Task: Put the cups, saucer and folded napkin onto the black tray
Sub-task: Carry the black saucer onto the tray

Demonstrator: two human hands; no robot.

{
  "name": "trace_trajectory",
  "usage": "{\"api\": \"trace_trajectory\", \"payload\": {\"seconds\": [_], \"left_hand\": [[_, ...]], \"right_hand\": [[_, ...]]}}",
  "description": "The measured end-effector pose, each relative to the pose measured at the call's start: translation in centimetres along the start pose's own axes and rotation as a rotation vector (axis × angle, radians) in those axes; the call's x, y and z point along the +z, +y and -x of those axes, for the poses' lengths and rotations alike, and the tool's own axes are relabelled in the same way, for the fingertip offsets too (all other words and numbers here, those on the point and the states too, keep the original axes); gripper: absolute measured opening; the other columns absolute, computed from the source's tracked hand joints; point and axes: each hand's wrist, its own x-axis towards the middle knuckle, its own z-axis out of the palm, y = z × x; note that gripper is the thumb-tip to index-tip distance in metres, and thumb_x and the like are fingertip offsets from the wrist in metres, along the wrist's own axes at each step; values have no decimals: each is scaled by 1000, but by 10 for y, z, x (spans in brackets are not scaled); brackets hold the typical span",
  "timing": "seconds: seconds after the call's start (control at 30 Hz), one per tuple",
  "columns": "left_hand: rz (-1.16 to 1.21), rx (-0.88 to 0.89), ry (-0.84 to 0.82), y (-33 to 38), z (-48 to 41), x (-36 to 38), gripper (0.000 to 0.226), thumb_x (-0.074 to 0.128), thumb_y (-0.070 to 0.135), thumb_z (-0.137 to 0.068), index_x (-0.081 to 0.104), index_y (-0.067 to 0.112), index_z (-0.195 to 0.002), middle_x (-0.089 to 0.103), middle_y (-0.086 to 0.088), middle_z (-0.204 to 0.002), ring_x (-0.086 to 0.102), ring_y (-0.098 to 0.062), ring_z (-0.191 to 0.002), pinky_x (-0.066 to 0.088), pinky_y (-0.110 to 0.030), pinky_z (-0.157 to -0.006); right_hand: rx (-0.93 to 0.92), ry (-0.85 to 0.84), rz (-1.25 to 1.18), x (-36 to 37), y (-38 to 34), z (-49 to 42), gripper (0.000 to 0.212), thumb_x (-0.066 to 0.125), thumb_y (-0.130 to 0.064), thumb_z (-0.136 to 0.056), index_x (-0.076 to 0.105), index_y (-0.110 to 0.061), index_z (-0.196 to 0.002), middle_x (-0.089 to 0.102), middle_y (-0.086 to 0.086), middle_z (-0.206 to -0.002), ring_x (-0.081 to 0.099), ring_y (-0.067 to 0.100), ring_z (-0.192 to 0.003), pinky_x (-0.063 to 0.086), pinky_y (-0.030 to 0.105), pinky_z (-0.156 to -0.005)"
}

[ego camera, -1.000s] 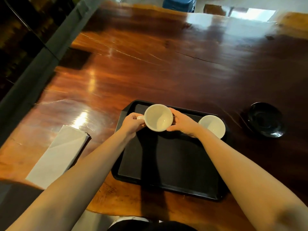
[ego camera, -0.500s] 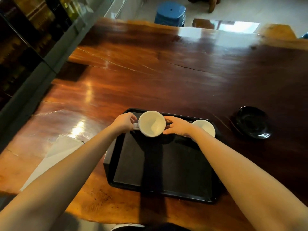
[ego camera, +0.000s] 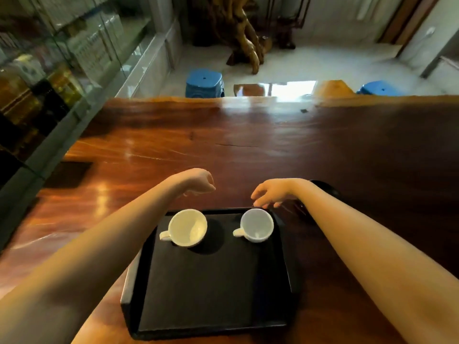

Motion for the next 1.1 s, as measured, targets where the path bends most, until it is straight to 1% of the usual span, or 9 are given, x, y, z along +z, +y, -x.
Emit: {"api": "trace_trajectory", "payload": {"seconds": [0.1,0.23,0.33,0.43,0.63,0.7,0.8,0.97,1.1], "left_hand": [[-45,28,-62,43,-14,-8,36,48,27,-95,57,13,-127,60,-8,-125,63,-25,-105,57,-39,-86],[-81,71,-79,100,-35,-7,35,46,26,-95,59,12,-124,63,-10,-120,65,-28,-103,58,-39,-84],[-128,101,-102,141,-52,1,35,45,24,-94,61,7,-120,66,-15,-117,66,-28,-94,57,-32,-68],[-179,102,-124,180,-70,12,36,46,25,-95,61,4,-119,67,-14,-111,59,-24,-81,43,-19,-48],[-175,61,-119,229,-117,39,37,50,28,-93,61,6,-119,66,-14,-118,58,-26,-78,47,-25,-52],[-161,38,-106,236,-130,51,35,56,31,-86,65,11,-113,69,-10,-108,63,-27,-79,54,-30,-63],[-147,-7,-148,238,-151,72,31,61,31,-78,69,14,-102,73,-5,-90,63,-23,-66,57,-32,-61],[-122,-83,-217,242,-172,95,20,55,25,-86,69,11,-88,63,10,-49,58,-7,-40,40,-15,-35],[-43,-71,-213,236,-178,97,30,51,28,-92,61,8,-112,66,-5,-91,65,-21,-77,47,-24,-50]], "right_hand": [[70,16,15,-26,27,23,48,55,-25,-93,43,-13,-138,51,5,-137,55,22,-119,45,40,-101],[127,61,24,-55,74,43,48,55,-26,-93,43,-13,-138,53,5,-136,55,22,-120,46,40,-100],[172,71,17,-76,115,50,48,57,-27,-92,44,-14,-136,55,4,-133,56,21,-118,47,39,-100],[212,101,16,-96,157,53,50,59,-27,-90,45,-15,-137,55,6,-132,57,20,-111,48,38,-98],[255,185,24,-118,228,34,56,61,-23,-89,40,-13,-140,50,11,-137,52,27,-122,48,40,-97],[250,201,35,-118,247,21,58,61,-23,-89,38,-12,-141,46,10,-141,48,29,-125,47,40,-100],[238,200,67,-114,266,2,62,62,-26,-89,35,-11,-142,43,11,-145,43,28,-131,39,40,-107],[212,158,97,-105,291,-31,67,63,-27,-87,32,-10,-143,41,12,-146,41,29,-133,36,40,-110],[161,174,80,-99,294,-37,69,64,-25,-86,30,-10,-144,41,12,-146,42,30,-132,37,41,-109]]}}
